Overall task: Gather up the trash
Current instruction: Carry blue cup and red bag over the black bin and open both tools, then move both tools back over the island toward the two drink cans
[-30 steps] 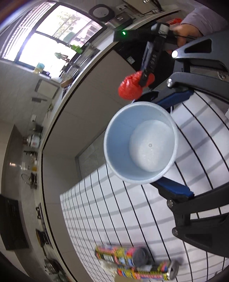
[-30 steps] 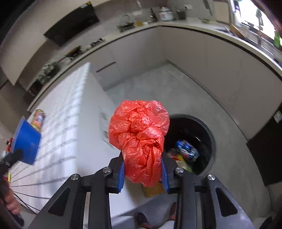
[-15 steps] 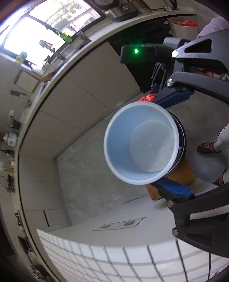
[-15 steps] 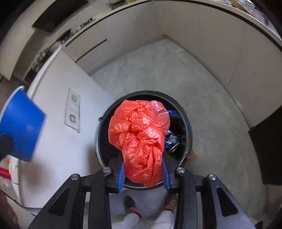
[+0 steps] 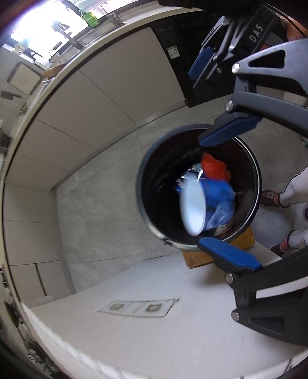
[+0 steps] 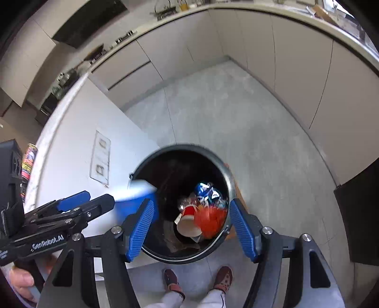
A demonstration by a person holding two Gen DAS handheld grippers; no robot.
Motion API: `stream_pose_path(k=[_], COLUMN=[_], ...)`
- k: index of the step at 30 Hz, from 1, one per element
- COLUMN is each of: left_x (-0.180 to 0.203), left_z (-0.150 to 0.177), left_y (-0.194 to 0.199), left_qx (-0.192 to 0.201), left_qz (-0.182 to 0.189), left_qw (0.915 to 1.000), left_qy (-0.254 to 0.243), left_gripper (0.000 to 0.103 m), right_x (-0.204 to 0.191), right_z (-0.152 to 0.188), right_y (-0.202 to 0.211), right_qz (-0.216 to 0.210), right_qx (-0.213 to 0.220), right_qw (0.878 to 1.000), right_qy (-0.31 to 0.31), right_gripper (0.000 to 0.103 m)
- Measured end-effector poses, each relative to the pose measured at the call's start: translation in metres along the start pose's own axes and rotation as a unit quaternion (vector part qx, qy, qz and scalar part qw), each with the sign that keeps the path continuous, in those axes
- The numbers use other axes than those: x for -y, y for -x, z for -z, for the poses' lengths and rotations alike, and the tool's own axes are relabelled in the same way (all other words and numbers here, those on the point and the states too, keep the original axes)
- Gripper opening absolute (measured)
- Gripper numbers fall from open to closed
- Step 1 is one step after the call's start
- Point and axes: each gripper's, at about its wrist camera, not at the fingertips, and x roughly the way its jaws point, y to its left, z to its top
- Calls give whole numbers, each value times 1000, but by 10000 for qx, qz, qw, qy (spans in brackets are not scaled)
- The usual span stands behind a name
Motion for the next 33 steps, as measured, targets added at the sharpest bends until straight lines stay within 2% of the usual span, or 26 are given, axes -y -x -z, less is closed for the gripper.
stream_pose_path(k=[5,9,14,20,23,26,29,33], left_x=[-1,-27,-103,-227,-289,-338,-378,-397], left_z=[-1,3,12,43,56,61,58,45], left_y=[53,115,170,216,227,225,216,200], left_qx=[384,872,1279,1489,1541,1514,1413,1236], left_qz=[160,-20,-366,-1136,-1389,-1614,-1499,-1322], left_qw=[9991,9962,9890,9731,9653,9613,9640,9718], left_qy=[79,73,643,1340,1587,1640,1681,1514], left_gripper=[83,83,83,83,83,83,83,83], right_x=[-12,-47,-116,-216,-268,-318,-366,-408], right_z=[-10,-15,-24,-15,-9,-4,2,7], right_y=[33,55,64,55,49,39,27,15], right_qz=[-154,-441,-979,-1313,-1334,-1287,-1209,-1182], right_qx=[348,557,613,578,595,613,656,665], right_qw=[9993,9971,9908,9822,9807,9810,9809,9813], right_qy=[15,263,704,1212,1302,1315,1375,1364], right_gripper=[69,69,69,69,69,69,69,69])
